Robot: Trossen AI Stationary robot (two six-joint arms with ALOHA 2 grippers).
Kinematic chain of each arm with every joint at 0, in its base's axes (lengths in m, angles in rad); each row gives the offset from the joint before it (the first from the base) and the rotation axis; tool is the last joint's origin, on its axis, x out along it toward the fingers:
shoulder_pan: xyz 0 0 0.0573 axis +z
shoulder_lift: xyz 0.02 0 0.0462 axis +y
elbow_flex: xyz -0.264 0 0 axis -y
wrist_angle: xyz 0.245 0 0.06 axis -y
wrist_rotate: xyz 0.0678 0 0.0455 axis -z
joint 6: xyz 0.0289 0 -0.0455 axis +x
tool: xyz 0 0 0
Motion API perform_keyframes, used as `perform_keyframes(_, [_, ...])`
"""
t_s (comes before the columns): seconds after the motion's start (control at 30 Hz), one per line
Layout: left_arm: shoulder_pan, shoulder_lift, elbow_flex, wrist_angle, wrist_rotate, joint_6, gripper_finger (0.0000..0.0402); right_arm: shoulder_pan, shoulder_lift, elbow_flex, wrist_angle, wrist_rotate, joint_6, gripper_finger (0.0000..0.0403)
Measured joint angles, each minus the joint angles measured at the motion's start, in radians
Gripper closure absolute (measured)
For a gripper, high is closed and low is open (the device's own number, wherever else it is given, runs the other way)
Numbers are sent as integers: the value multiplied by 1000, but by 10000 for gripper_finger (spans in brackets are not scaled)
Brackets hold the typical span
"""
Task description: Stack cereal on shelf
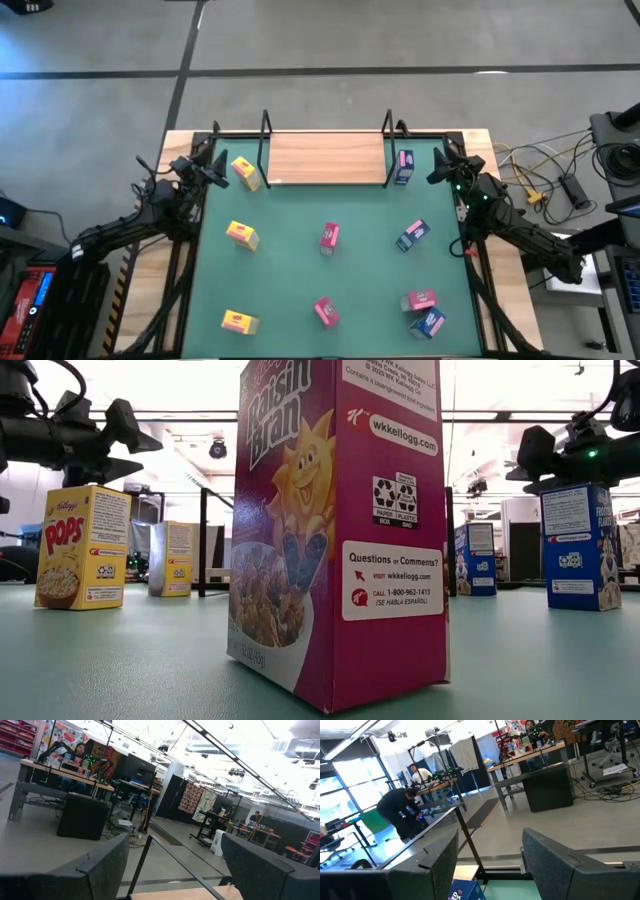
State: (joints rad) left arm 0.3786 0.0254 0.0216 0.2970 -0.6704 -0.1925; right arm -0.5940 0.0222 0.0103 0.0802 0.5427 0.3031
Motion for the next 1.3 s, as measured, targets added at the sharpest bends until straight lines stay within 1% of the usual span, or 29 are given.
perform_keyframes(0.7, [0,0,0,0,0,0,102,0,0,0,0,0,1,194])
perform_keyframes(0.77, [0,0,0,0,0,0,102,0,0,0,2,0,24,194])
perform_keyframes(1.03, [0,0,0,0,0,0,102,0,0,0,2,7,211,194])
perform_keyframes(1.13, [0,0,0,0,0,0,102,0,0,0,17,-2,221,194])
perform_keyframes(1.3, [0,0,0,0,0,0,102,0,0,0,4,-74,220,194])
